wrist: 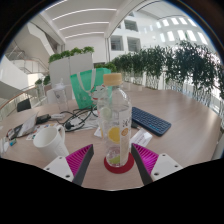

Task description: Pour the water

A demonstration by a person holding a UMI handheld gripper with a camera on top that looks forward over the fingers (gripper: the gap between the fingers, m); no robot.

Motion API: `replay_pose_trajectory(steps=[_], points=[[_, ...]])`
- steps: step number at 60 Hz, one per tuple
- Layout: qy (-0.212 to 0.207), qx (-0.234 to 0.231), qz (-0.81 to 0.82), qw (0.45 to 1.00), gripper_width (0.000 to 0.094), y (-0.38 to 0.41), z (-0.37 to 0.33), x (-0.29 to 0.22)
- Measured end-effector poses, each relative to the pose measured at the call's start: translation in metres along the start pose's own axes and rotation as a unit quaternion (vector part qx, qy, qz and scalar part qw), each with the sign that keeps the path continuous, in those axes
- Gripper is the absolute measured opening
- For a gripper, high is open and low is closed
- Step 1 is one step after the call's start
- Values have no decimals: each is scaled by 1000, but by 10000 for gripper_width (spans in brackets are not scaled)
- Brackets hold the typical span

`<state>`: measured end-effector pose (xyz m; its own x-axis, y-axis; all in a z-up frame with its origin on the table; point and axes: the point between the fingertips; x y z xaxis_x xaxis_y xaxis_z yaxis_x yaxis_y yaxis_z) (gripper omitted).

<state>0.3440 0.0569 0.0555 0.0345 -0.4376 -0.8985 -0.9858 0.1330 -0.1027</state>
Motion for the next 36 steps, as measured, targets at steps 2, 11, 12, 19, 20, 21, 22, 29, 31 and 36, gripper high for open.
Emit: replay_pose_trajectory(steps=[2,11,12,19,20,21,22,29,31,36], points=[[2,-4,2,1000,835,3,-23,4],[18,1,-2,1000,834,26,-125,12],[16,3,-4,1000,836,28,-136,10],[0,24,-1,1000,839,43,-206,-13],[-3,25,1,1000,838,46,-215,-16],[-6,26,2,1000,836,49,-224,-20],[-10,28,4,1000,837,52,-232,-25],[-20,46,18,999,837,72,-286,-50],[-22,47,19,998,837,81,-302,-56],[-32,47,16,998,835,109,-346,-70]])
Point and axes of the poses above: the point between the fingertips, and its own axes, seen from behind it with the camera up: y to the left, x down, z forward, the way the camera looks, and after that the axes turned 11 degrees about -z, right-handed
